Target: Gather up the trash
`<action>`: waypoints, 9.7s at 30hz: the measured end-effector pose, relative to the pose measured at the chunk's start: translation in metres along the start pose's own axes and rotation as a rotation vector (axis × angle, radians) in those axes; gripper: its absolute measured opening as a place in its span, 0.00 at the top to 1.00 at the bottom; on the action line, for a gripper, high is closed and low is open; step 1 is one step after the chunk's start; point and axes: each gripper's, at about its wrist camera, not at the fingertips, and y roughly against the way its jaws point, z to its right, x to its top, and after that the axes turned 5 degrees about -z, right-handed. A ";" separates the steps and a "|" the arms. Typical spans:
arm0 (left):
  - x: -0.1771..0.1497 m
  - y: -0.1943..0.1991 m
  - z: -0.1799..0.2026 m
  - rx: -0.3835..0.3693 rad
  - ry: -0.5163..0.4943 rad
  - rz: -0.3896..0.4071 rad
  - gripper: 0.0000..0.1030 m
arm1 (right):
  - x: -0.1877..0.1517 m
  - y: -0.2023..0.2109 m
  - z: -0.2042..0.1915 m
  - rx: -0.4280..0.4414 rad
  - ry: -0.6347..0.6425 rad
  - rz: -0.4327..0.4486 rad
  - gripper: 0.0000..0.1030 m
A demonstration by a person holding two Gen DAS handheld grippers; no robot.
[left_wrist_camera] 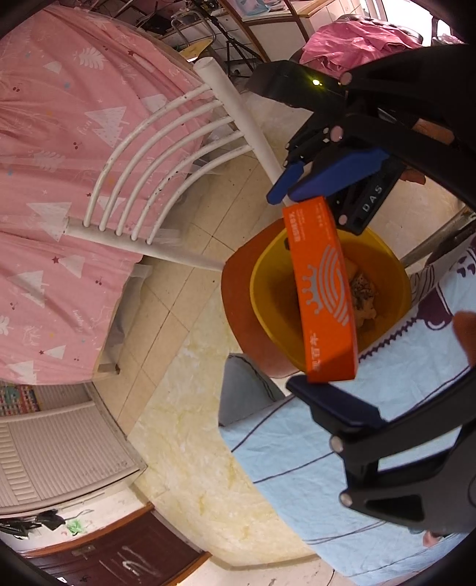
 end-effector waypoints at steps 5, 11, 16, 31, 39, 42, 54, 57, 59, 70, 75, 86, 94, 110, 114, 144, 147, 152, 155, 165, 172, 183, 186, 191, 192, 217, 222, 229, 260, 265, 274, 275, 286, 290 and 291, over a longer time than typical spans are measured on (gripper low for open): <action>-0.001 0.004 0.006 -0.011 -0.029 0.012 0.06 | 0.000 0.006 0.001 0.004 -0.008 0.012 0.39; -0.001 0.011 0.013 0.013 -0.047 0.044 0.06 | 0.001 0.006 0.003 -0.004 -0.012 0.011 0.39; -0.003 0.017 0.011 0.028 -0.051 0.053 0.06 | 0.000 0.007 0.000 0.003 -0.007 0.015 0.39; -0.022 0.059 -0.032 0.148 -0.013 0.137 0.06 | -0.002 0.010 -0.020 0.010 0.030 0.024 0.39; -0.050 0.106 -0.085 0.220 0.062 0.200 0.06 | -0.005 0.020 -0.048 0.028 0.090 0.048 0.39; -0.061 0.125 -0.107 0.248 0.094 0.220 0.06 | -0.006 0.023 -0.057 0.037 0.115 0.055 0.38; -0.136 0.167 -0.190 0.299 0.198 0.240 0.06 | -0.020 0.033 -0.112 0.075 0.221 0.077 0.36; -0.152 0.167 -0.206 0.300 0.215 0.229 0.06 | -0.025 0.031 -0.124 0.079 0.243 0.072 0.36; -0.162 0.166 -0.215 0.298 0.225 0.223 0.06 | -0.030 0.029 -0.135 0.084 0.261 0.066 0.36; -0.203 0.148 -0.260 0.249 0.266 0.190 0.06 | -0.056 0.026 -0.179 0.130 0.312 0.035 0.34; -0.218 0.120 -0.273 0.187 0.284 0.142 0.06 | -0.068 0.018 -0.201 0.177 0.344 0.000 0.34; -0.243 0.084 -0.292 0.090 0.294 0.063 0.06 | -0.107 0.009 -0.277 0.311 0.538 -0.116 0.32; -0.249 0.066 -0.285 0.087 0.204 0.031 0.06 | -0.133 0.003 -0.324 0.367 0.659 -0.193 0.32; -0.261 0.048 -0.321 0.119 0.285 0.060 0.22 | -0.162 -0.030 -0.372 0.293 0.760 -0.330 0.32; -0.263 0.050 -0.320 0.136 0.275 0.080 0.37 | -0.164 -0.034 -0.378 0.273 0.774 -0.339 0.33; -0.242 0.105 -0.263 0.292 0.212 0.197 0.59 | -0.107 0.019 -0.303 0.260 0.621 -0.141 0.72; -0.233 0.106 -0.249 0.302 0.197 0.198 0.59 | -0.094 0.031 -0.280 0.258 0.573 -0.105 0.72; -0.216 0.105 -0.219 0.318 0.152 0.204 0.59 | -0.077 0.046 -0.252 0.239 0.524 -0.056 0.72; -0.206 0.107 -0.200 0.324 0.114 0.210 0.59 | -0.069 0.055 -0.237 0.240 0.497 -0.031 0.72; -0.174 0.095 -0.139 0.349 0.016 0.197 0.58 | -0.046 0.072 -0.177 0.225 0.416 0.028 0.71; -0.148 0.078 -0.094 0.351 -0.052 0.176 0.58 | -0.030 0.078 -0.133 0.209 0.330 0.066 0.71; -0.110 0.048 -0.049 0.348 -0.127 0.133 0.58 | -0.005 0.081 -0.069 0.184 0.202 0.108 0.71; -0.101 0.038 -0.037 0.351 -0.146 0.121 0.58 | -0.002 0.075 -0.058 0.184 0.177 0.101 0.71; -0.085 0.022 -0.023 0.362 -0.159 0.104 0.58 | 0.003 0.050 -0.042 0.172 0.132 0.062 0.68; -0.081 0.018 -0.020 0.373 -0.162 0.100 0.58 | 0.003 0.044 -0.039 0.166 0.125 0.050 0.67; -0.040 -0.020 0.008 0.301 -0.139 0.059 0.27 | 0.009 0.039 0.013 0.140 -0.026 0.075 0.39; -0.044 0.000 0.006 0.306 -0.116 0.088 0.26 | 0.006 0.042 0.005 0.147 -0.011 0.077 0.39; -0.062 0.046 -0.016 0.317 -0.091 0.166 0.25 | 0.005 0.050 -0.018 0.164 0.042 0.094 0.39; -0.235 0.223 -0.224 0.497 0.309 0.491 0.06 | -0.051 0.115 -0.176 0.319 0.360 0.276 0.09; -0.260 0.220 -0.249 0.487 0.357 0.498 0.06 | -0.060 0.115 -0.203 0.345 0.372 0.282 0.09; -0.295 0.211 -0.278 0.487 0.413 0.582 0.06 | -0.071 0.083 -0.248 0.313 0.399 0.242 0.08; -0.298 0.208 -0.279 0.479 0.416 0.587 0.06 | -0.073 0.079 -0.253 0.310 0.404 0.235 0.08; -0.319 0.189 -0.295 0.462 0.445 0.661 0.06 | -0.094 0.052 -0.284 0.282 0.443 0.255 0.08; -0.322 0.179 -0.305 0.457 0.470 0.636 0.06 | -0.098 0.048 -0.286 0.258 0.429 0.282 0.08; -0.324 0.177 -0.308 0.460 0.477 0.633 0.06 | -0.099 0.047 -0.286 0.256 0.425 0.283 0.08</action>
